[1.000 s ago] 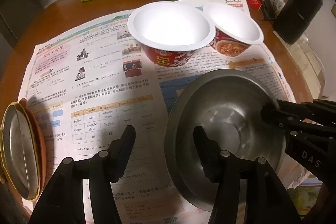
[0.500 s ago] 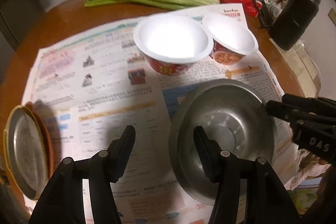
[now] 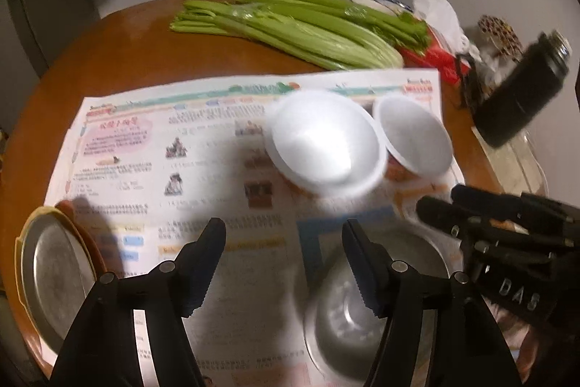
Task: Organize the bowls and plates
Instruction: 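Lower the steel bowl onto the newspaper and open the right gripper, then close the right gripper on the rim of a white bowl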
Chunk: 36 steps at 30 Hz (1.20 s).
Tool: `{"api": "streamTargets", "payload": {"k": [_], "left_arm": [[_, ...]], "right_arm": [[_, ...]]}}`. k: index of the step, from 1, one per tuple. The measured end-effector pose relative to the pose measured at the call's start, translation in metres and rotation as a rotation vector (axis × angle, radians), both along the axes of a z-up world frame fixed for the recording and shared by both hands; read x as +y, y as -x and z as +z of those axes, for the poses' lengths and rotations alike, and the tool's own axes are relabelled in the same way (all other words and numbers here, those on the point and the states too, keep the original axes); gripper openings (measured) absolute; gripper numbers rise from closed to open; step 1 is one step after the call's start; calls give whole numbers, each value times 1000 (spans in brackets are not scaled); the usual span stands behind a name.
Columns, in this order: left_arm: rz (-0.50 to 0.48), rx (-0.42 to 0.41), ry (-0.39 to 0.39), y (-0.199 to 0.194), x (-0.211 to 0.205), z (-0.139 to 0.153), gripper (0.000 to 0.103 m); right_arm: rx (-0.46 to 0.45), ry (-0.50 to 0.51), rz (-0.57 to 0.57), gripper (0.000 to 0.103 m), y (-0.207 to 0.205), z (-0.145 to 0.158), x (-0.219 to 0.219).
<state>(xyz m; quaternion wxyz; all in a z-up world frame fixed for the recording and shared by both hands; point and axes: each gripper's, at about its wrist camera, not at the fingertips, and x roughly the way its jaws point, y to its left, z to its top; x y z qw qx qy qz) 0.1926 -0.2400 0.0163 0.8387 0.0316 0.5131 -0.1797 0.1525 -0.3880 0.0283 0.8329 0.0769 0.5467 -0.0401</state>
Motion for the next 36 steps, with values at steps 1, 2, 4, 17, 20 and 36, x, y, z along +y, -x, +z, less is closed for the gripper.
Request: {"api": "streamTargets", "payload": {"k": [1,2,4,17,20,36], "left_arm": [[11,-3,3,-5,1,0,69],[24,0,13,-11,3,-1,69],[63,12,30,-23,7,-2,73],[87,44,-5,-68,2,-29,74],[88,46,-18,-73,0,-32,74],[85,99,-12,-91,-7,-50,65]], "right_arm": [[-3,-7,10,41,-5,0,3],[-4,2,11,41,-9,0,5],[-1,0,14,41,-16,-1,8],[60,-32,28,41,-48,-26,13],[60,-39,33,41,-55,-29,14],[69,-45,9,41,-73,-43,10]]}}
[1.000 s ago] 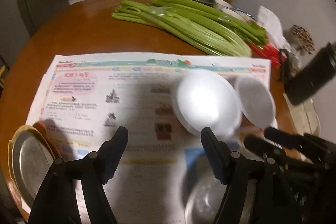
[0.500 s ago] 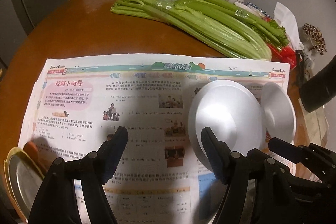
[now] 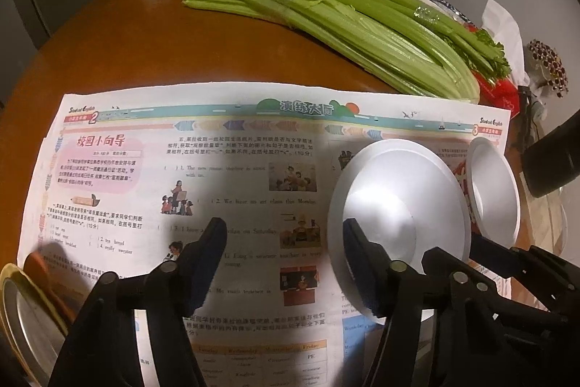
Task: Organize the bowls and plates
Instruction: 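Close the right gripper on the rim of a white bowl, then lift the white bowl, lower it into the steel bowl, open right gripper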
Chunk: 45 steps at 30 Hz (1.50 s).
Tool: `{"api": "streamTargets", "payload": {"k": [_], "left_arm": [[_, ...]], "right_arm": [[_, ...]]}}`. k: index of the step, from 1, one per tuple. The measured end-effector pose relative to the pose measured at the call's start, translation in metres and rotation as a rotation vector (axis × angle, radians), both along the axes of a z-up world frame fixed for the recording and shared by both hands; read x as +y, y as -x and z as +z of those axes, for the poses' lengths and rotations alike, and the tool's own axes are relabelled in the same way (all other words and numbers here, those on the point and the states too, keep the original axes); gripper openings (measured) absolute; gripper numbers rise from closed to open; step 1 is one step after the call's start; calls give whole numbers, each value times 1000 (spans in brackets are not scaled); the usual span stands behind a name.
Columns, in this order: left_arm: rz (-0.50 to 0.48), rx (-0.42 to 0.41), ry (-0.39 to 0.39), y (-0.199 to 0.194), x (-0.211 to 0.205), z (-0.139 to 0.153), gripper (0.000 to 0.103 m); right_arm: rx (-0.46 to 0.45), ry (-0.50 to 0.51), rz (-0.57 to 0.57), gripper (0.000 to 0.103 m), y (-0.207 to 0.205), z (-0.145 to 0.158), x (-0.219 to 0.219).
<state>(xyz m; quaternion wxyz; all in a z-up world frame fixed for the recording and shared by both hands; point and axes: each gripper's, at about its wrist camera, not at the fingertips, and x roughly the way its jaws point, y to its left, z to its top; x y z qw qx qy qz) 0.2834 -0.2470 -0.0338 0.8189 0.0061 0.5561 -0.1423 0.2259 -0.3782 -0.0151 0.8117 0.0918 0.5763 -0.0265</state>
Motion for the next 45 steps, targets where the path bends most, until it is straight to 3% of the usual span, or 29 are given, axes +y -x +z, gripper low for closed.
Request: {"api": "streamTargets", "payload": {"k": [2,4,6,13,16,32,45], "left_arm": [[-6,-1,2,1,-1,-1,61],[-11,1,3,1,-4,-1,46],[-16,8,15,2,-5,-2,39],[-58,2,22,7,-16,2,13],[-58,1,28,7,-17,3,11],[-78,7,50,22,-11,16,11],[-142,-46,68,66,-18,55,10]], "right_arm": [[-7,2,1,41,0,0,0],[-12,0,1,40,0,0,-1],[-12,1,3,38,0,0,-1],[0,-34,7,22,-4,-4,0],[-2,-27,8,18,-5,-3,2],[-18,-15,8,17,5,11,7],[-32,7,-28,16,43,30,-1]]}}
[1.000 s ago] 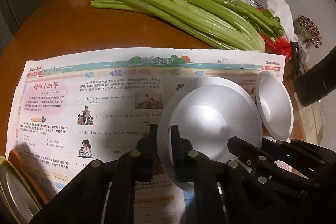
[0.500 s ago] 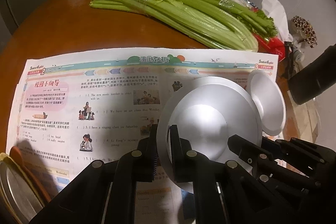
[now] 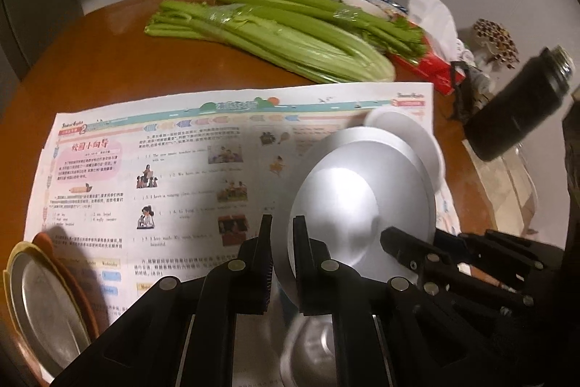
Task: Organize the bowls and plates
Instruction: 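Lift the white bowl, lower it into the steel bowl, open right gripper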
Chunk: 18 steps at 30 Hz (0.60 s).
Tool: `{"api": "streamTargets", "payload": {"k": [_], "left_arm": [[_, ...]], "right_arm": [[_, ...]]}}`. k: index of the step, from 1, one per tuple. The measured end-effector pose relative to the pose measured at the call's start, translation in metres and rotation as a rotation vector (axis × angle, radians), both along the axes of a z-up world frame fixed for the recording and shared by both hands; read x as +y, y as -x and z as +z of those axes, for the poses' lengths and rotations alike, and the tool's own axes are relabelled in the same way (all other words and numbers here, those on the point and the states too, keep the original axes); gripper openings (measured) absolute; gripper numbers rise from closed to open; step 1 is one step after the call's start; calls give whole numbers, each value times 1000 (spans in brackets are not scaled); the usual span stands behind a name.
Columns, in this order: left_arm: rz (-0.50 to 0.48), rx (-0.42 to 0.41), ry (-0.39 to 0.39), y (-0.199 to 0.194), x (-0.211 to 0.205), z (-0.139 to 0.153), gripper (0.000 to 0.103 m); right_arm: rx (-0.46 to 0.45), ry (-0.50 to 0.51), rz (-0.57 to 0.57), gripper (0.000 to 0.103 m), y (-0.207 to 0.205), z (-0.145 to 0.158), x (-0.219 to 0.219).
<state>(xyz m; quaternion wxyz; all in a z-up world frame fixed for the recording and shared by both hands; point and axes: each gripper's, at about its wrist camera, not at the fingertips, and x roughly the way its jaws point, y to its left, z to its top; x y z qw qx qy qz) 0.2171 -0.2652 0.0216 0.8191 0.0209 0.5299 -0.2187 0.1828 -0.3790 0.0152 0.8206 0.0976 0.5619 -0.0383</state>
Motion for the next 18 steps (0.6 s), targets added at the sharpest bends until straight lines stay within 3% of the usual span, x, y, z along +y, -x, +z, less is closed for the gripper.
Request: {"api": "streamTargets", "payload": {"k": [12,18], "left_arm": [[-34,-18,-13,37,-2,13,10],[-53,25,-26,54,-5,0,10]], "right_arm": [[-3,-4,-12,16,38,14,-4],[24,-17,-7,16,58,11,-6]]}}
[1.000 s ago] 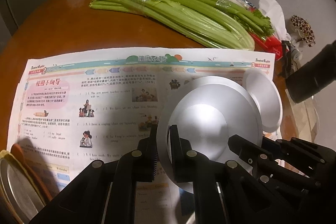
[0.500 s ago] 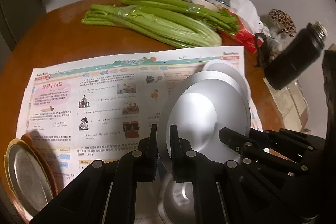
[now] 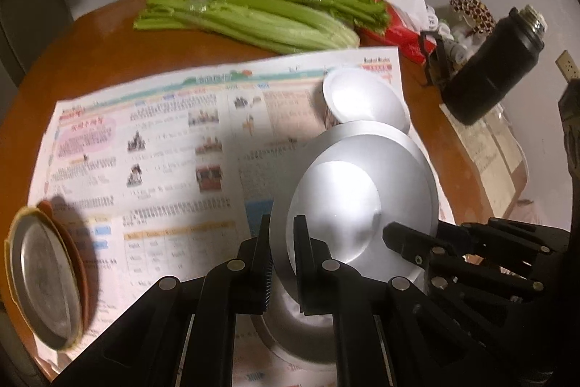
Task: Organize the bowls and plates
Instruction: 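Lift the white bowl, lower it into the steel bowl, open right gripper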
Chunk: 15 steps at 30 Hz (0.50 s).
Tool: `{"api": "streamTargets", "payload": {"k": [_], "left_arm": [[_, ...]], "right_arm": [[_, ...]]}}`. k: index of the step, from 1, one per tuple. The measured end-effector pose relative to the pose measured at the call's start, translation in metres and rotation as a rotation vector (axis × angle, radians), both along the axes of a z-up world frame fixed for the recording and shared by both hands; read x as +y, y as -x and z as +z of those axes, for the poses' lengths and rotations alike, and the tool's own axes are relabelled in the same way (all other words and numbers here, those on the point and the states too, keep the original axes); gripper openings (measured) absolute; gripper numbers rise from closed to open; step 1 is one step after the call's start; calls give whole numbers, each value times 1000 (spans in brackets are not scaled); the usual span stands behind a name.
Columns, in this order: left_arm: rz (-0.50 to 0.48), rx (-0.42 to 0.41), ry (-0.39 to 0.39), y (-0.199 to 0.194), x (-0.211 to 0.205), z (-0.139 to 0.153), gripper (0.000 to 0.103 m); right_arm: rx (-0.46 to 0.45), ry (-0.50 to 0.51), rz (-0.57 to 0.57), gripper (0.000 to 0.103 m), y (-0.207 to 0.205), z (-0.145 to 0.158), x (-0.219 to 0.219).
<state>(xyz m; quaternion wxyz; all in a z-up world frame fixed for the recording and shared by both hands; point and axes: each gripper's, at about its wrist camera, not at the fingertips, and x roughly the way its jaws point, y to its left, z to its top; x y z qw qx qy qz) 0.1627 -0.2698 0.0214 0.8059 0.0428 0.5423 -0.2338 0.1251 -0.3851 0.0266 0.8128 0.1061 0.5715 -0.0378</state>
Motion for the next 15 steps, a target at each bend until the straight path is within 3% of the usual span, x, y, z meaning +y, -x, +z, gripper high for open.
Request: {"api": "streamTargets", "payload": {"k": [3,15], "left_arm": [[-5,40,-4,6,0,-13,10],[-13,62,-23,29,0,-29,10]], "right_arm": [[29,-20,9,16,11,-8,0],[78,-15,18,16,34,-30,4]]}}
